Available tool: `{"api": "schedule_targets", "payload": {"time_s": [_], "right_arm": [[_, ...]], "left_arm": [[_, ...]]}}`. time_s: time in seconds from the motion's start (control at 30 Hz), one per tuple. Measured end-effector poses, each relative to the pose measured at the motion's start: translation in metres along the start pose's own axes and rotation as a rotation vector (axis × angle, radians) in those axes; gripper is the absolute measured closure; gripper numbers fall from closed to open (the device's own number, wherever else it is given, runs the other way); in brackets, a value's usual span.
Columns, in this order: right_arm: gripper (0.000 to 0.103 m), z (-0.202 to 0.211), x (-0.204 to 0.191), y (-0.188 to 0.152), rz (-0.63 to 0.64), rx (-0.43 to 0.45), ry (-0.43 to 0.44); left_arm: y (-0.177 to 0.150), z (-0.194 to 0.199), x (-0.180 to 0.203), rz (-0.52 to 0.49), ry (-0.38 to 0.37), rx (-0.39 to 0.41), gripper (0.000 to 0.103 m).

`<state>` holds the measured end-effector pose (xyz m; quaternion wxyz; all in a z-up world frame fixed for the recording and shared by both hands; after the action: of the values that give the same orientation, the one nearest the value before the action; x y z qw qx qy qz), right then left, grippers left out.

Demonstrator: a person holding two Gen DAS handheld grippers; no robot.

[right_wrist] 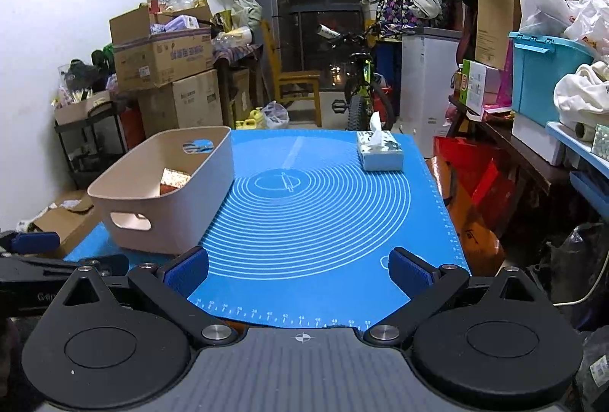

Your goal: Organize rigid objects

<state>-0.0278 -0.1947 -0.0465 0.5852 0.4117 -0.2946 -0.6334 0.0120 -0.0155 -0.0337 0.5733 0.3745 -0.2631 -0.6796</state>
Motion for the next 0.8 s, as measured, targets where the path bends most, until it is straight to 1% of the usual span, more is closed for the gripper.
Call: {"api": "schedule_targets", "payload": {"time_s": [0.27, 0.5, 0.8], "right_arm": [[0.003, -0.008, -0.011, -0.008, 0.055, -0.007, -0.003], [0.003, -0.01, -0.008, -0.009, 0.041, -0.01, -0.007], [0.003, -0.01, -0.007, -0.009, 0.043, -0.011, -0.008]], "left_arm": [[-0.004, -0.005, -0.008, 0.035, -0.002, -0.017, 0.016], [-0.006, -0.008, -0.011, 0.056, -0.006, -0.033, 0.016], [-0.006, -0.007, -0.011, 0.043, -0.009, -0.032, 0.015]]}}
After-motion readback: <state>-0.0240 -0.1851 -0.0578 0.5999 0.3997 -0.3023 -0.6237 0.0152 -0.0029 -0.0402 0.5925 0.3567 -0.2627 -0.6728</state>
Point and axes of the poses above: each gripper's, at about its wrist camera, not at the fingertips, and z roughly against the way its jaws point, x to its right, y to its top, the point moved 4 cm from there along -z, roughly the way its jaws point, and after that the axes turned 7 degrees about -z, right-handed, at the moved point
